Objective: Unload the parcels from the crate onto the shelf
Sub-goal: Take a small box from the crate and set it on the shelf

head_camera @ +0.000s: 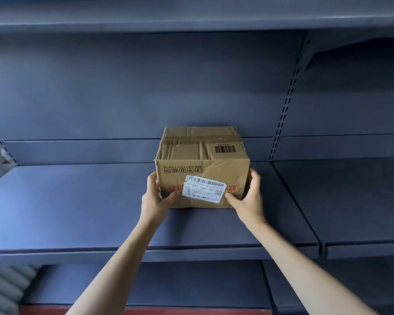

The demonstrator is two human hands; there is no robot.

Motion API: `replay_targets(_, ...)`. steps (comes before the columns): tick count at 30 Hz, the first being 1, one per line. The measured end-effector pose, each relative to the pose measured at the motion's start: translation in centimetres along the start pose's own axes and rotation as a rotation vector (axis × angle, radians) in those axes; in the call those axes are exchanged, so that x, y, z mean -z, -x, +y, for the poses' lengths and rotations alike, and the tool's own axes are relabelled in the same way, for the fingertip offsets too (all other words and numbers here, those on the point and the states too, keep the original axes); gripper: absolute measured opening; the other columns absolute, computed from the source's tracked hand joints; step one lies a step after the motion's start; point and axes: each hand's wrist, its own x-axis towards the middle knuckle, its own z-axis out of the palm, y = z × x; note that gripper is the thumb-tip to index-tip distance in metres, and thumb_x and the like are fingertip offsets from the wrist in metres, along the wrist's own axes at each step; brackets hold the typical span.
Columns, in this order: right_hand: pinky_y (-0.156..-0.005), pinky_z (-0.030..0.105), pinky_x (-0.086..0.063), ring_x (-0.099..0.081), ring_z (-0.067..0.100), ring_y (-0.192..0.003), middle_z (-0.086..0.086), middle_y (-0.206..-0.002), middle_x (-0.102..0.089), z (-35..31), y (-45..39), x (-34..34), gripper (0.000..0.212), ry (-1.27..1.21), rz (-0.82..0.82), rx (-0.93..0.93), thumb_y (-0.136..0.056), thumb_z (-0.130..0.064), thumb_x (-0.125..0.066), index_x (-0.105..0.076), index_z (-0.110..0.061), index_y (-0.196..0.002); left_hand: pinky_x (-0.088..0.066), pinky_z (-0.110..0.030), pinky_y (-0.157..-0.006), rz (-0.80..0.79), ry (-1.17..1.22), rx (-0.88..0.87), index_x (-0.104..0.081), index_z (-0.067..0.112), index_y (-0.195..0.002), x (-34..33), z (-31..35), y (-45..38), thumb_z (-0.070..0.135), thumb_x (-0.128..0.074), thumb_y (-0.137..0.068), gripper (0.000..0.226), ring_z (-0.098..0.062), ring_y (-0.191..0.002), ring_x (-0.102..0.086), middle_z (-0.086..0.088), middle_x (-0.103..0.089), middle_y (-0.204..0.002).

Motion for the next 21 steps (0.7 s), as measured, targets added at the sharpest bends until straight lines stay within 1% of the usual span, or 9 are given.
replay_targets(4,-0.073,-0.004,-0.035,-0.048,-0.019,-0.097,-0.03,-0.108,-0.046,0.5,-1.6,-0.9,0.08,-0.002,0.007,0.014,-0.068,0.002,-0.073,-0.032,-0.018,-0.134,-0.041,-0.016,-0.063,-0.002,-0.019,-0.009,-0.037,0.038,-0.122,-0.3,-0.3,-1.9,0.018,-0.071,-0.079,0.058,0.002,-0.088,-0.058,0.021,-0.062,-0.096)
replay_targets(7,-0.074,-0.004,-0.036,-0.048,-0.021,-0.096,-0.026,-0.108,-0.047,0.8,-2.3,-1.4,0.079,-0.002,0.01,0.027,-0.069,0.003,-0.072,-0.032,-0.016,-0.134,-0.041,-0.018,-0.063,0.005,-0.031,-0.006,-0.038,0.037,-0.121,-0.4,-0.6,-3.1,0.018,-0.071,-0.079,0.058,0.0,-0.087,-0.058,0.019,-0.062,-0.094)
replay_targets(11,-0.074,-0.003,-0.037,-0.053,-0.003,-0.098,-0.011,-0.114,-0.052,1.0,-2.9,-1.8,0.079,-0.007,0.014,0.032,-0.07,0.002,-0.072,-0.032,-0.018,-0.135,-0.04,-0.016,-0.062,0.005,-0.04,-0.006,-0.037,0.043,-0.116,-0.6,-0.8,-3.9,0.02,-0.072,-0.079,0.056,0.003,-0.087,-0.057,0.023,-0.061,-0.095)
replay_targets(14,-0.072,-0.004,-0.036,-0.053,-0.013,-0.095,-0.01,-0.113,-0.052,1.0,-3.1,-1.9,0.078,-0.002,0.011,0.034,-0.07,0.002,-0.072,-0.031,-0.018,-0.134,-0.042,-0.017,-0.064,0.0,-0.032,-0.005,-0.037,0.039,-0.118,-0.6,-1.0,-4.1,0.02,-0.072,-0.079,0.056,0.003,-0.088,-0.058,0.02,-0.063,-0.097)
replay_targets(15,-0.072,-0.004,-0.037,-0.053,-0.013,-0.096,-0.01,-0.113,-0.052,1.0,-3.1,-2.0,0.078,-0.005,0.013,0.035,-0.071,0.002,-0.072,-0.031,-0.017,-0.134,-0.042,-0.017,-0.064,0.0,-0.03,-0.004,-0.037,0.038,-0.119,-0.6,-1.0,-4.1,0.02,-0.072,-0.079,0.057,0.003,-0.089,-0.057,0.02,-0.063,-0.097)
replay_targets(17,-0.073,-0.003,-0.038,-0.053,-0.004,-0.098,-0.008,-0.116,-0.051,0.9,-3.0,-2.2,0.078,-0.01,0.018,0.033,-0.071,0.003,-0.071,-0.03,-0.016,-0.135,-0.041,-0.015,-0.063,-0.004,-0.034,-0.002,-0.037,0.036,-0.12,-0.6,-0.8,-4.1,0.019,-0.072,-0.079,0.057,0.003,-0.088,-0.057,0.019,-0.062,-0.097)
replay_targets(19,-0.074,-0.002,-0.039,-0.052,0.006,-0.102,-0.008,-0.117,-0.05,0.7,-2.8,-2.3,0.078,-0.02,0.025,0.021,-0.072,0.004,-0.07,-0.028,-0.015,-0.135,-0.039,-0.009,-0.06,-0.017,-0.053,0.009,-0.037,0.035,-0.12,-0.4,-0.6,-4.1,0.019,-0.073,-0.078,0.058,0.003,-0.087,-0.058,0.017,-0.061,-0.098)
replay_targets(20,-0.076,-0.001,-0.039,-0.052,0.007,-0.103,-0.009,-0.117,-0.05,0.6,-2.7,-2.3,0.078,-0.025,0.029,0.019,-0.072,0.004,-0.069,-0.028,-0.015,-0.136,-0.039,-0.007,-0.06,-0.023,-0.059,0.017,-0.036,0.035,-0.12,-0.3,-0.5,-4.0,0.018,-0.073,-0.077,0.059,0.001,-0.089,-0.059,0.016,-0.061,-0.1)
replay_targets(21,-0.08,0.002,-0.04,-0.052,0.009,-0.106,-0.009,-0.119,-0.049,0.6,-2.5,-2.2,0.079,-0.028,0.031,0.015,-0.073,0.004,-0.068,-0.027,-0.016,-0.136,-0.04,-0.007,-0.064,-0.028,-0.057,0.024,-0.035,0.036,-0.12,-0.1,-0.4,-3.8,0.018,-0.074,-0.077,0.061,-0.003,-0.094,-0.06,0.013,-0.061,-0.105)
